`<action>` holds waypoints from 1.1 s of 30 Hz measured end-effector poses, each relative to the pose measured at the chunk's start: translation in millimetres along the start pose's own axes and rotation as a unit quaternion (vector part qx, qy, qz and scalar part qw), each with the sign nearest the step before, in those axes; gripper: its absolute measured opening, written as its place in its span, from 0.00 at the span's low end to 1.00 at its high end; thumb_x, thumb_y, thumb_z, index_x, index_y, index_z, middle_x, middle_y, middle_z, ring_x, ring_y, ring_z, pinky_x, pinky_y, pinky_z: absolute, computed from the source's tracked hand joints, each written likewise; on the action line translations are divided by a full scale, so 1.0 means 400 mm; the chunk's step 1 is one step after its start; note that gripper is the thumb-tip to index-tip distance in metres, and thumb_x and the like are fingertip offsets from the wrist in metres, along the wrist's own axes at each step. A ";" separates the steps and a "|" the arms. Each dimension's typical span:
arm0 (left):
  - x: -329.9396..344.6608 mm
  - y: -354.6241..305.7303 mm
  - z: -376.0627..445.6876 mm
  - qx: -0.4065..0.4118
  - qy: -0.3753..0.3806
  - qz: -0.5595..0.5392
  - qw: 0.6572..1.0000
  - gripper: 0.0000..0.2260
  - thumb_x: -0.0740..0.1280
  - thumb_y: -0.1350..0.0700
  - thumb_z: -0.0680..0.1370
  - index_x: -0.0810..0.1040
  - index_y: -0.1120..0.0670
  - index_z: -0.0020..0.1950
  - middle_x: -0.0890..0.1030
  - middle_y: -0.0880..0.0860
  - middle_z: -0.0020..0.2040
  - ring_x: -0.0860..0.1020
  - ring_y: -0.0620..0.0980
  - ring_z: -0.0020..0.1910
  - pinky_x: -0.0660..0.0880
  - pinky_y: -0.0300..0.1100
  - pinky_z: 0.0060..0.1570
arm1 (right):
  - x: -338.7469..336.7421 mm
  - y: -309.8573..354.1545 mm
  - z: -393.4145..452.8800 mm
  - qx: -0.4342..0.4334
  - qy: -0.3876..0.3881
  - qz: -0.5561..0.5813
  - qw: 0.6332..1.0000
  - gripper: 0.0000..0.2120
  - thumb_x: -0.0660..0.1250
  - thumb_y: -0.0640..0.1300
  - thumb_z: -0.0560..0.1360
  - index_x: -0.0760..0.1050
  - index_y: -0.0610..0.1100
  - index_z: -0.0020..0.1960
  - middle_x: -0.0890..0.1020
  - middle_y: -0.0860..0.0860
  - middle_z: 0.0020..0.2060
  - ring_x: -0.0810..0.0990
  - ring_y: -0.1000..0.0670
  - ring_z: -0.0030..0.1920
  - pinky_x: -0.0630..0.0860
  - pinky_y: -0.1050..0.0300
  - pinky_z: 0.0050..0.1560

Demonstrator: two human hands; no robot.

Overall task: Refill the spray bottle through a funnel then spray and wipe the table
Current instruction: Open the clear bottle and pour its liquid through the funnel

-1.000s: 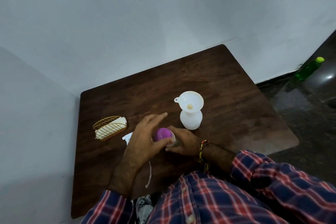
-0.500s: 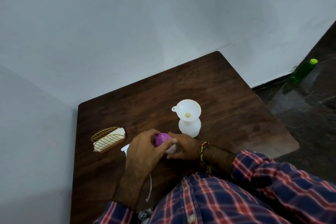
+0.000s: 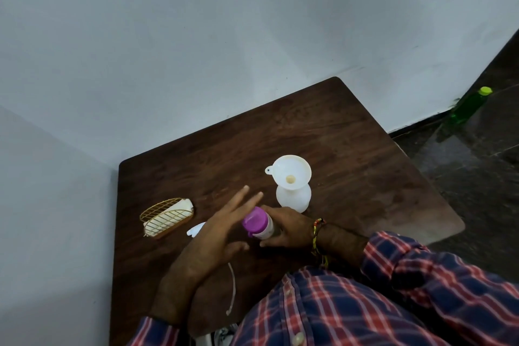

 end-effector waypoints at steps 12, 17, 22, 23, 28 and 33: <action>0.039 -0.010 0.019 0.013 -0.114 -0.004 0.993 0.29 0.66 0.39 0.73 0.73 0.53 0.70 0.77 0.51 0.65 0.74 0.47 0.64 0.73 0.49 0.64 | 0.005 -0.014 -0.005 0.015 -0.013 -0.010 1.000 0.29 0.76 0.45 0.71 0.70 0.44 0.69 0.79 0.46 0.62 0.78 0.50 0.61 0.67 0.77 0.57; -0.019 -0.027 0.007 -0.077 -0.264 -0.108 0.955 0.26 0.77 0.44 0.68 0.75 0.50 0.62 0.78 0.45 0.56 0.76 0.40 0.54 0.76 0.34 0.53 | -0.002 -0.024 -0.010 0.014 -0.039 -0.012 0.999 0.29 0.77 0.48 0.68 0.70 0.46 0.65 0.81 0.51 0.58 0.80 0.53 0.58 0.77 0.51 0.61; 0.015 0.060 -0.015 -0.156 -0.327 -0.367 0.857 0.24 0.79 0.58 0.67 0.76 0.51 0.60 0.81 0.50 0.55 0.81 0.44 0.52 0.79 0.37 0.51 | -0.021 -0.029 -0.039 0.017 -0.062 -0.021 0.998 0.28 0.78 0.50 0.67 0.71 0.45 0.62 0.80 0.53 0.55 0.79 0.54 0.56 0.77 0.52 0.59; 0.042 0.086 -0.012 -0.173 -0.320 -0.399 0.842 0.24 0.78 0.60 0.68 0.76 0.52 0.61 0.81 0.51 0.56 0.81 0.45 0.52 0.79 0.38 0.51 | -0.025 -0.036 -0.049 0.020 -0.070 -0.022 0.997 0.27 0.78 0.50 0.67 0.72 0.45 0.62 0.80 0.53 0.55 0.79 0.54 0.56 0.76 0.51 0.59; 0.177 0.196 0.038 -0.280 -0.306 -0.381 0.826 0.19 0.78 0.55 0.69 0.78 0.50 0.58 0.82 0.49 0.53 0.81 0.48 0.53 0.78 0.38 0.52 | -0.052 -0.056 -0.112 0.040 -0.126 -0.017 0.991 0.24 0.78 0.48 0.67 0.74 0.47 0.59 0.81 0.55 0.52 0.80 0.54 0.54 0.77 0.50 0.56; 0.269 0.250 0.100 -0.341 -0.277 -0.298 0.847 0.21 0.80 0.51 0.65 0.77 0.50 0.53 0.80 0.49 0.51 0.79 0.50 0.52 0.77 0.45 0.53 | -0.077 -0.061 -0.169 0.067 -0.166 0.006 0.984 0.24 0.80 0.43 0.64 0.76 0.50 0.58 0.82 0.60 0.52 0.81 0.59 0.54 0.77 0.57 0.57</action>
Point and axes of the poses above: each hand's wrist, its own z-axis towards the middle knuckle, its own x-axis out of the palm, y = z × x, the point moved 5 cm from there along z, towards the middle knuckle
